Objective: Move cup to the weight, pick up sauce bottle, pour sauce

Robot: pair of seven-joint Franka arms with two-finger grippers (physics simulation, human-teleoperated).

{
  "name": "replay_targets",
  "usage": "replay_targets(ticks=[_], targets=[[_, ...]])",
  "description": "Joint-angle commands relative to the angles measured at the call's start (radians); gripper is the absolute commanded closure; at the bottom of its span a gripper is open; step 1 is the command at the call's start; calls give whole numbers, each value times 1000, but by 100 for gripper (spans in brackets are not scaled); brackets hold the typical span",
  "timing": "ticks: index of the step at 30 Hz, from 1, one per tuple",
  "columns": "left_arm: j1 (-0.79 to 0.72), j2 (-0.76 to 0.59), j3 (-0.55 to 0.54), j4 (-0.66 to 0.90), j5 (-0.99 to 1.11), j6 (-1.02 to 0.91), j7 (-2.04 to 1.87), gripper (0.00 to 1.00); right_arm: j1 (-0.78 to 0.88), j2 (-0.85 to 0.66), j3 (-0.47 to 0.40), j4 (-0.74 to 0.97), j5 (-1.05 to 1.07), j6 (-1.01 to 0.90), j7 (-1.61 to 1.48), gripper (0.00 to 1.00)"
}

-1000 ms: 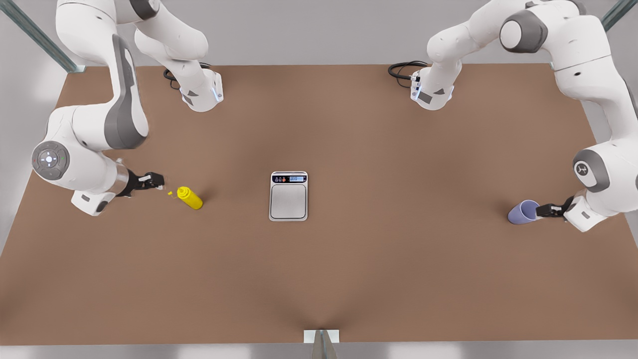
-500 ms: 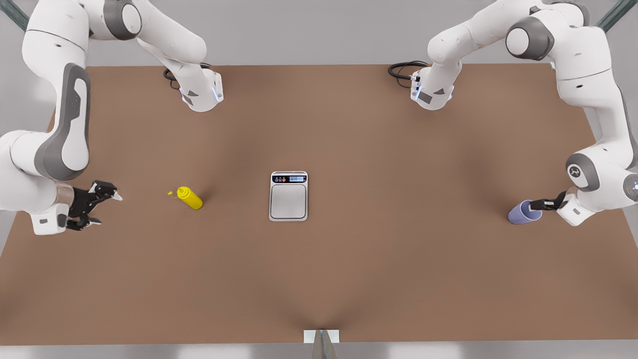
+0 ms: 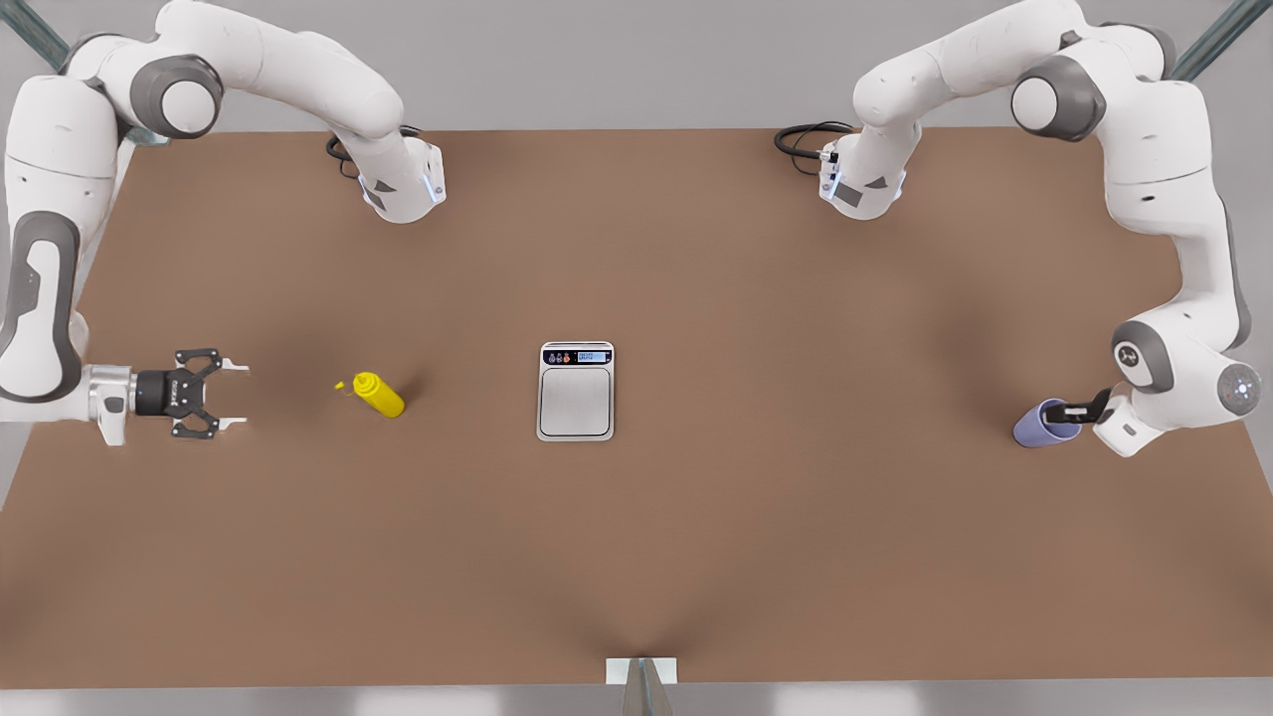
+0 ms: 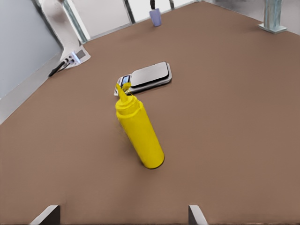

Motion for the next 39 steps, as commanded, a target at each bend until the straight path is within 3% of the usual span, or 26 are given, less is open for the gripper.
replay_targets(ticks=[1, 6, 10, 21, 24, 27, 33, 39], targets=[[0, 0, 0, 0, 0, 0, 0, 32, -10, 0, 1, -14, 2, -1, -34, 0], [0, 3, 0, 0, 0, 0, 0, 68, -50, 10, -2, -28, 214, -2, -54, 0], [0, 8, 2, 0, 1, 0, 0, 78, -35, 78, -1, -40, 229, -51, -42, 0], [-15, -38, 0, 3, 1, -11, -6, 79, 26, 203, -7, -52, 357, -28, -393, 0], [-146, -155, 0, 2, -2, -118, -127, 79, 48, 201, -7, -57, 358, -16, -400, 0], [-428, -233, -5, 0, -48, -199, -431, 79, 57, 197, -7, -72, 358, -1, -400, 0], [-574, -221, -299, 2, -83, -209, -1136, 79, 68, 180, -7, -177, 358, 51, -407, 0], [-729, -155, -380, 37, -138, -35, -1696, 79, 59, 157, 1, -224, 358, 97, -423, 0]])
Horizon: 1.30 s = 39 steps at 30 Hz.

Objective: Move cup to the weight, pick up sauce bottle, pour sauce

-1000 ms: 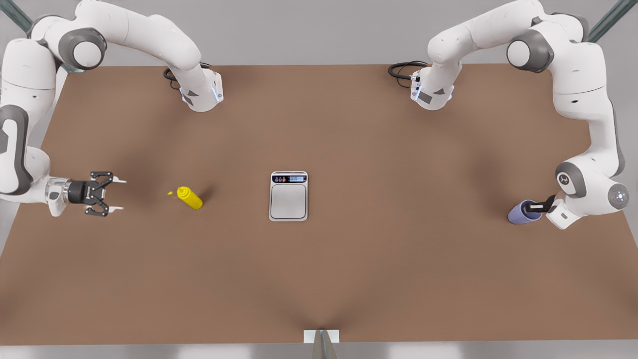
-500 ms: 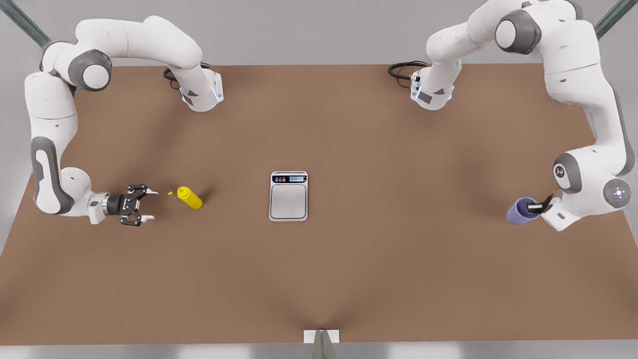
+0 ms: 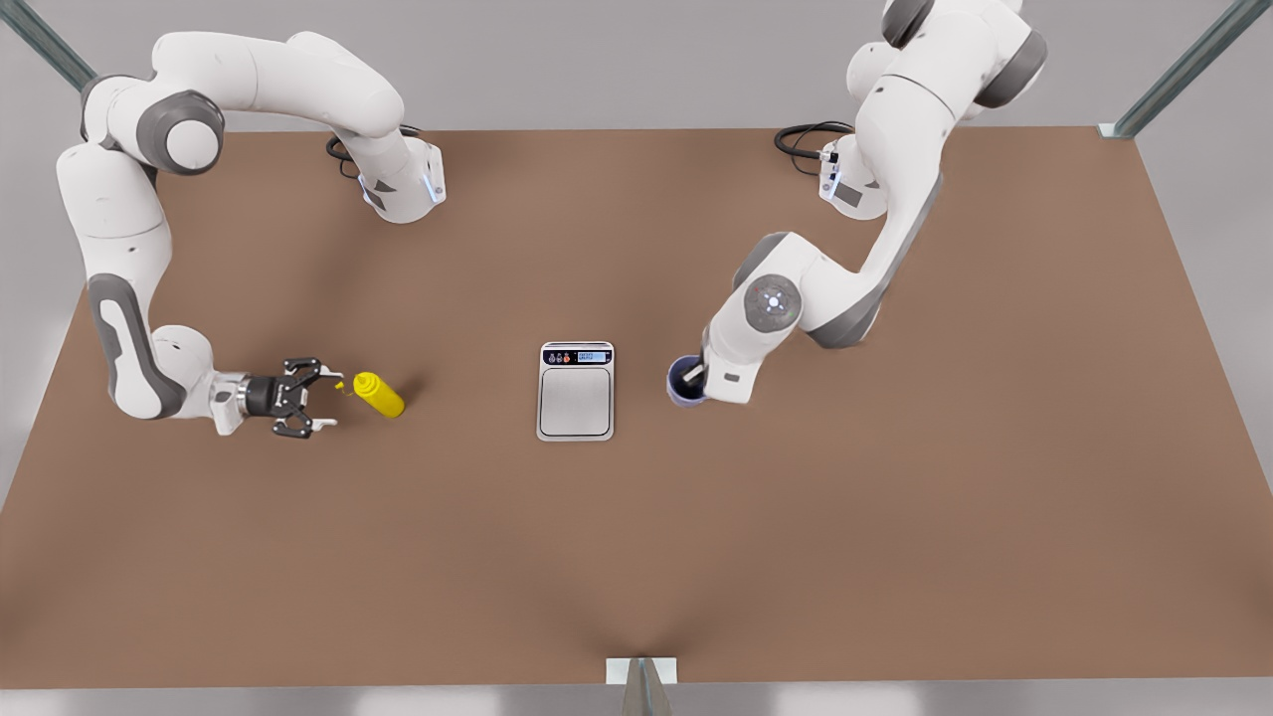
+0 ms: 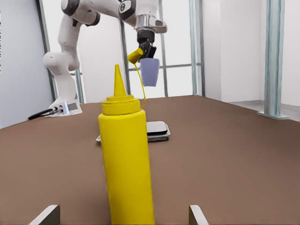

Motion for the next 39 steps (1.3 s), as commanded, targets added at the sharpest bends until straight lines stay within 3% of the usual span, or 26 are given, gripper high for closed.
replay_targets(ticks=[1, 6, 14, 28, 29, 30, 32, 39], targets=[[3, 5, -4, 4, -46, 8, -22, 79, 0, -1, 0, -3, 0, 0, 0, 0], [-34, 107, -120, 45, 64, 88, -207, 79, -67, -28, 101, -57, -5, 54, 2, 0], [-124, 236, -120, 177, 349, 96, -284, 79, -63, -28, 134, -73, -3, 97, 3, 0], [-169, 356, -122, 256, 431, 171, -341, 78, -94, -30, 193, -124, -3, 143, 3, 0], [-167, 356, -122, 256, 431, 171, -341, 53, -92, -30, 193, -124, -3, 144, 5, 0], [-169, 356, -122, 256, 431, 171, -342, 46, -92, -30, 195, -124, -3, 144, 5, 0], [-169, 356, -122, 256, 434, 171, -342, 0, -92, -30, 199, -130, -2, 147, 5, 0], [-169, 356, -122, 254, 455, 171, -345, 0, -92, -31, 216, -147, -2, 170, 6, 0]])
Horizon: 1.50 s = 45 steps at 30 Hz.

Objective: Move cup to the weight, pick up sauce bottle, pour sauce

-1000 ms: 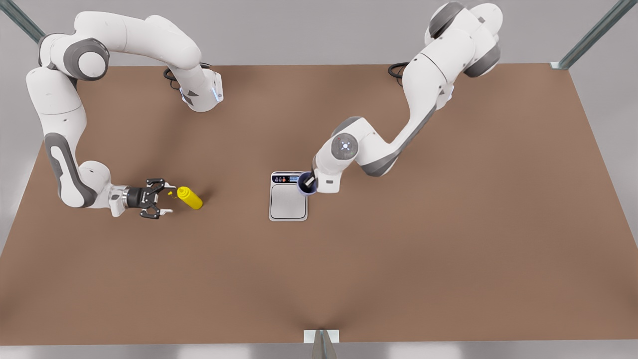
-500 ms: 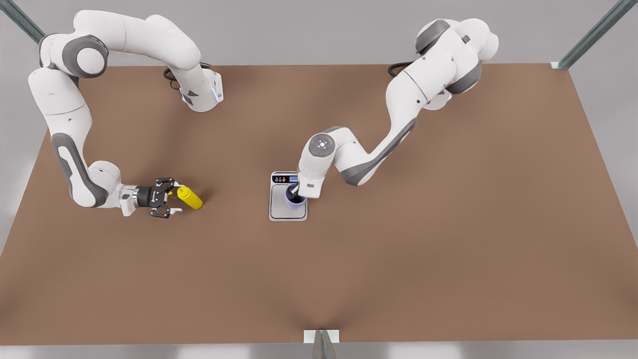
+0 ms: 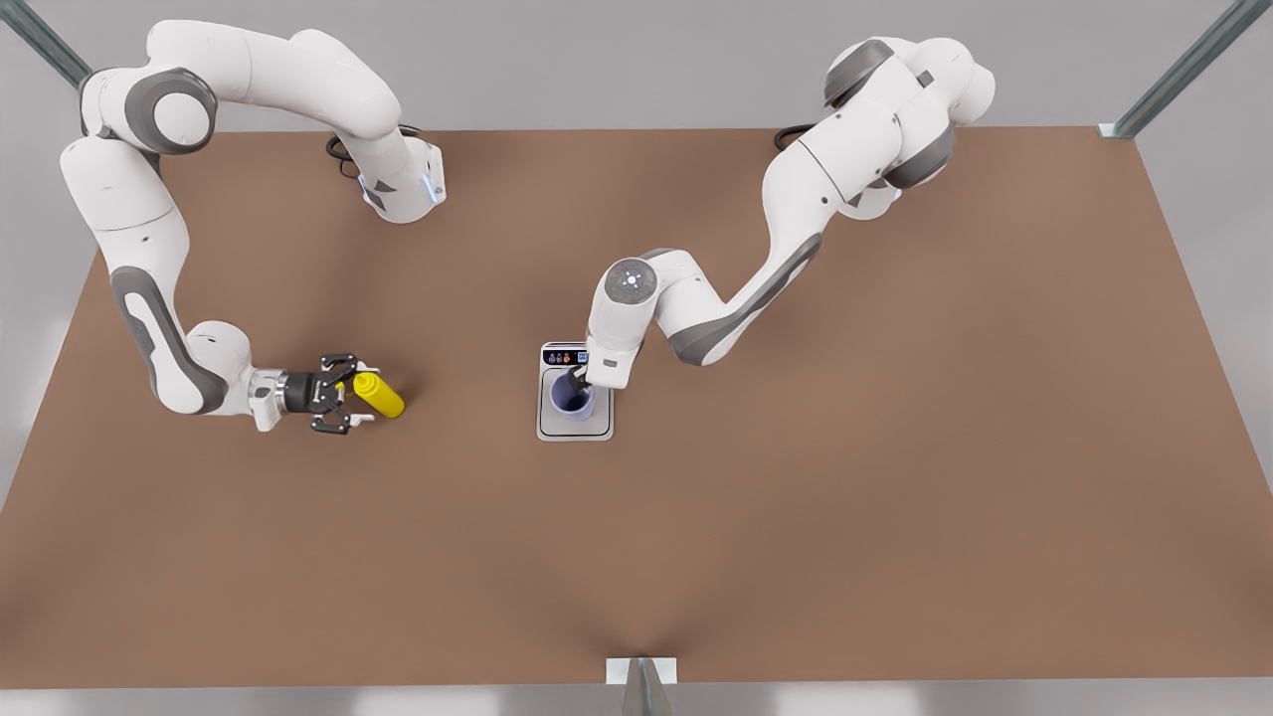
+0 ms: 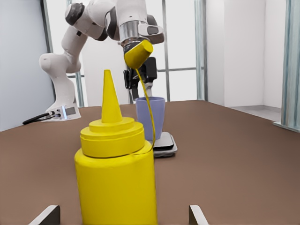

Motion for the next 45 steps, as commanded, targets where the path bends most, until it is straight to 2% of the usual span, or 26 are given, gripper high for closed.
replay_targets(ticks=[1, 8, 11, 12, 14, 15, 18, 22, 25, 26, 27, 29, 34, 42, 45], targets=[[0, 0, 0, 1, 3, 0, 0, 0, 0, 0, 0, -1, 0, 0, 0, 0], [9, -60, 3, 1, -19, -69, 3, 0, 5, 0, 12, -11, 2, 33, 3, 0], [103, -259, 21, 1, -284, -248, 90, 0, 5, 0, 22, -14, 8, 34, 3, 0], [112, -354, 179, 25, -470, -431, 371, 0, 9, 0, 22, -14, 12, 34, 3, 0], [249, -410, 288, 59, -512, -770, 1053, 0, 14, 0, 22, -21, 14, 46, 3, 0], [249, -416, 409, 82, -512, -832, 1322, 0, 14, 0, 26, -21, 14, 48, 3, 0], [250, -453, 437, 87, -293, -829, 1568, 0, 20, 0, 28, -21, 21, 49, 3, 0], [272, -555, 452, 82, -279, -830, 1577, 0, 28, 0, 28, -22, 23, 56, 3, 0], [291, -558, 463, 82, -247, -821, 1640, 0, 29, 0, 28, -22, 25, 56, 11, 0], [293, -577, 463, 62, -248, -813, 1643, 0, 29, 0, 28, -22, 25, 60, 11, 13], [301, -609, 463, 8, -250, -778, 1641, 0, 29, 0, 28, -22, 23, 66, 52, 35], [302, -611, 463, 7, -251, -778, 1641, 0, 29, 0, 28, -22, 25, 66, 71, 45], [333, -712, 503, -134, -297, -677, 1681, 0, 29, 0, 28, -22, 23, 71, 71, 48], [333, -704, 503, -142, -297, -674, 1683, 0, 37, -26, 29, -21, 23, 77, 64, 49], [333, -704, 505, -140, -297, -672, 1683, 0, 81, -147, 31, -8, 20, 69, 143, 50]])
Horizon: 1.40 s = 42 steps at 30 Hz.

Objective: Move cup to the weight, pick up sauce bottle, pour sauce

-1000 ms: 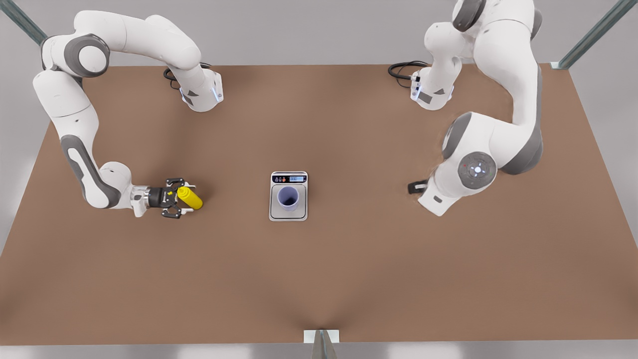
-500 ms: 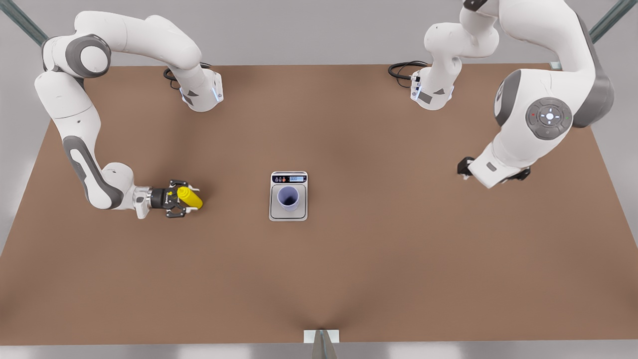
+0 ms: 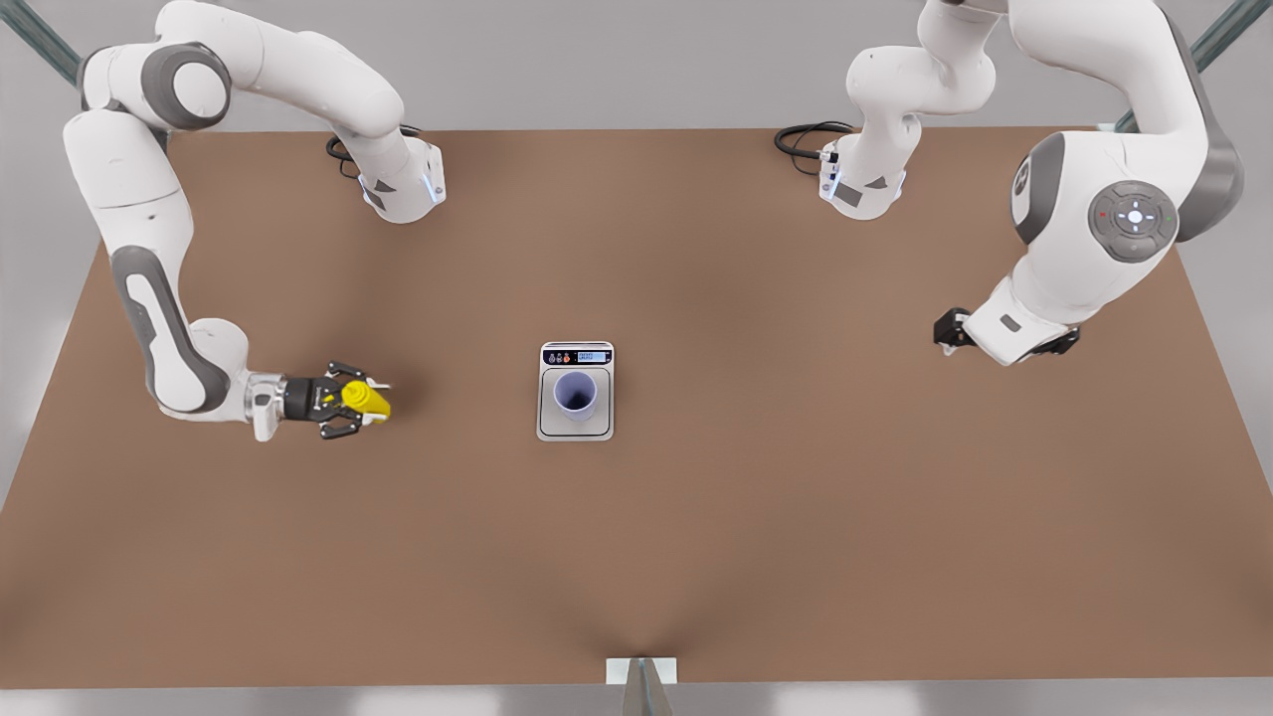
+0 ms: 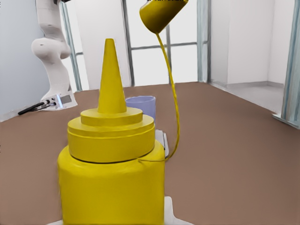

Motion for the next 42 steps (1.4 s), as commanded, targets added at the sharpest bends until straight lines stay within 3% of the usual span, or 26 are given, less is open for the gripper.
replay_targets(ticks=[1, 11, 18, 19, 21, 22, 24, 36, 42], targets=[[-2, 0, 1, -2, -1, 0, 0, 0, 13, -12, -1, 1, 2, 0, 5, 50], [-2, 17, 0, 0, -1, 2, -2, 0, 365, -226, -10, 41, 0, 181, 367, 49], [0, 24, 1, 0, -1, 2, -2, 0, 576, -233, -24, 173, -282, 306, 751, 49], [0, 29, 1, 0, -2, 2, -2, 0, 655, -233, -88, 176, -294, 313, 786, 49], [7, 31, 1, 0, -2, 2, -2, 0, 888, -230, -328, 245, -296, 304, 812, 49], [7, 31, 1, 0, -2, 2, -2, 0, 935, -230, -364, 248, -310, 301, 856, 48], [7, 35, 0, 0, -2, 2, -2, 0, 978, -222, -364, 331, -417, 277, 961, 48], [6, 58, 1, 2, -7, 9, -6, 0, 1059, -235, -371, 330, -589, 211, 1017, 47], [4, 69, 0, 2, -6, 12, -3, 0, 1163, -224, -380, 457, -860, 90, 1295, 48]])
